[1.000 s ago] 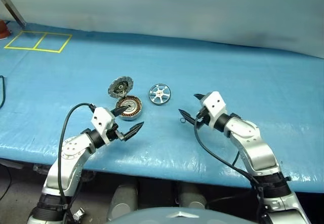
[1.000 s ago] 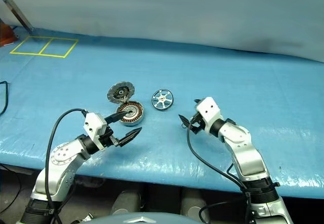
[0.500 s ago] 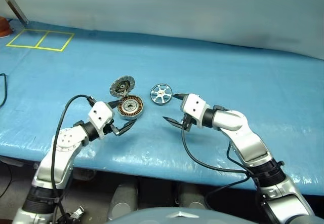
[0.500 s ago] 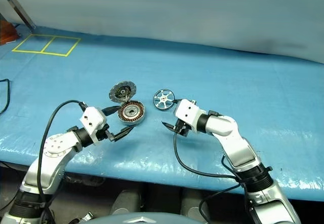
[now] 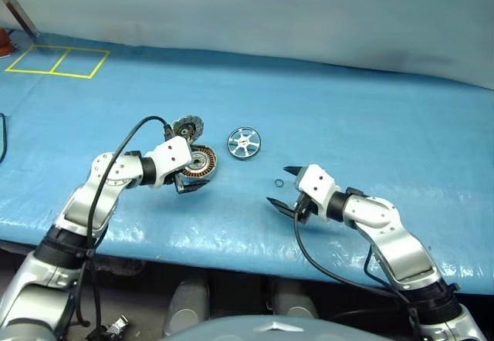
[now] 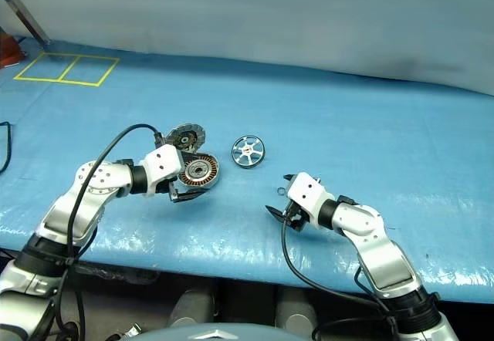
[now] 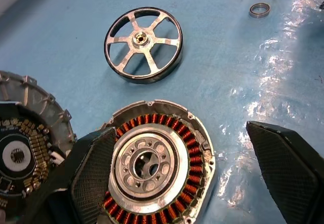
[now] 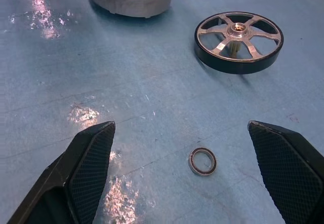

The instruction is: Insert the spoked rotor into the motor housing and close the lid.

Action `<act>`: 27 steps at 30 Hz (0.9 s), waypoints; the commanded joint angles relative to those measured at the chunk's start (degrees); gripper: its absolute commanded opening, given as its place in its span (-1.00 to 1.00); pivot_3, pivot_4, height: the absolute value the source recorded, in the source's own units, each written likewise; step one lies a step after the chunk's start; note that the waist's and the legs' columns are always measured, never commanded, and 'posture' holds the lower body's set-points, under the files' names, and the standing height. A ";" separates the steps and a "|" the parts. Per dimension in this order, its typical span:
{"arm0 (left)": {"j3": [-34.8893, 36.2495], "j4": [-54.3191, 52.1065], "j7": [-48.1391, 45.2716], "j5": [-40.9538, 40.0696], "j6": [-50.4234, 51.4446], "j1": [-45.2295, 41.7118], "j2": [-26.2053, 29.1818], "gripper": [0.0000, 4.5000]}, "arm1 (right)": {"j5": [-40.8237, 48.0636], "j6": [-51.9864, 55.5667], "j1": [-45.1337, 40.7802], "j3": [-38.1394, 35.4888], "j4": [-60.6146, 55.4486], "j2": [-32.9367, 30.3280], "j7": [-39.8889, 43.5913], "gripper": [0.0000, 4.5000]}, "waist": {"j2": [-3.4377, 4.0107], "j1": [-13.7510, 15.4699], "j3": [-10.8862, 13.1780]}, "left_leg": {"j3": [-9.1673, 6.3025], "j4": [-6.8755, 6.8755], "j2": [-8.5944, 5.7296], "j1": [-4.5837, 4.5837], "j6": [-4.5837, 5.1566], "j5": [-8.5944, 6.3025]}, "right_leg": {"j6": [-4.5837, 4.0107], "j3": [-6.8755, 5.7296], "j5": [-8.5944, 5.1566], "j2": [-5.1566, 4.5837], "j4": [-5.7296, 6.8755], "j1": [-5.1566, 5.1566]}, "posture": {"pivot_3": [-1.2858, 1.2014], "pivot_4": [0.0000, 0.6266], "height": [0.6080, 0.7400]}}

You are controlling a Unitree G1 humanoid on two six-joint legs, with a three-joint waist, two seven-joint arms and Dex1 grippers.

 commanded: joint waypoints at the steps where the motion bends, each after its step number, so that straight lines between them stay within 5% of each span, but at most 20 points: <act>1: -3.36 3.68 -5.30 3.44 -2.68 -3.57 2.11 1.00 | -0.26 0.39 0.68 -1.82 -2.84 -0.80 -1.16 0.99 | -0.01 0.06 0.01 | 0.00 0.00 -0.01 0.00 0.00 0.00 | 0.00 0.00 0.00 -0.01 0.00 0.01 | 0.03 -0.52 1.00; 15: -15.89 7.23 -25.47 17.36 -9.28 -24.11 5.13 1.00 | 2.20 4.09 -3.77 -2.90 -3.86 -3.80 1.97 0.99 | -0.24 0.24 0.16 | -0.04 0.18 -0.04 -0.28 0.03 0.00 | 0.10 0.00 0.05 0.03 -0.02 -0.09 | 0.03 -0.52 1.00; 27: -21.42 11.42 -29.72 26.35 -15.70 -25.99 2.89 1.00 | 2.62 6.60 -8.54 -2.51 -3.11 -6.53 3.74 0.99 | -0.23 -0.12 0.17 | -0.10 0.18 0.03 -0.35 0.09 -0.04 | 0.42 0.02 0.15 0.16 0.08 -0.17 | 0.03 -0.52 1.00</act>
